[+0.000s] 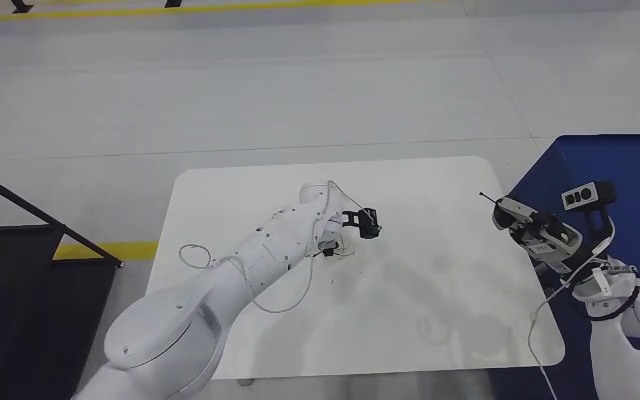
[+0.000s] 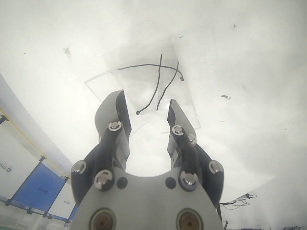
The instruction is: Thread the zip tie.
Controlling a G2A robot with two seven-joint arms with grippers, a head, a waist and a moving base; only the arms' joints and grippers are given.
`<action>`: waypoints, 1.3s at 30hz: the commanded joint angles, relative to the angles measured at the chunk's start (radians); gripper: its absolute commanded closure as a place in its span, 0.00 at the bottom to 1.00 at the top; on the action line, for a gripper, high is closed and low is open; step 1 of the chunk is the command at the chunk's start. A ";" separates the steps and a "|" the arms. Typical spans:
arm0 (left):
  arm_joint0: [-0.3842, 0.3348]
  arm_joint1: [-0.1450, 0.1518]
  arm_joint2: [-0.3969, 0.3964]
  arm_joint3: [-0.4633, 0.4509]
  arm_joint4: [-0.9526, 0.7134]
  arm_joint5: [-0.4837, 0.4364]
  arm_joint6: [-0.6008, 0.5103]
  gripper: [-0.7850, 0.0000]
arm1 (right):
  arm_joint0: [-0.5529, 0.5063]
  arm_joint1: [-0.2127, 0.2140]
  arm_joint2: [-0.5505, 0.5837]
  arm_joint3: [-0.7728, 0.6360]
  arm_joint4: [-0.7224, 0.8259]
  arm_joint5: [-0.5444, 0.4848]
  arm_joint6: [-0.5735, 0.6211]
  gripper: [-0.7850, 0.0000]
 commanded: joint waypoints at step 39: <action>-0.052 -0.211 0.033 0.380 0.046 -0.128 0.154 1.00 | 0.000 0.000 0.000 0.000 0.000 0.000 0.000 1.00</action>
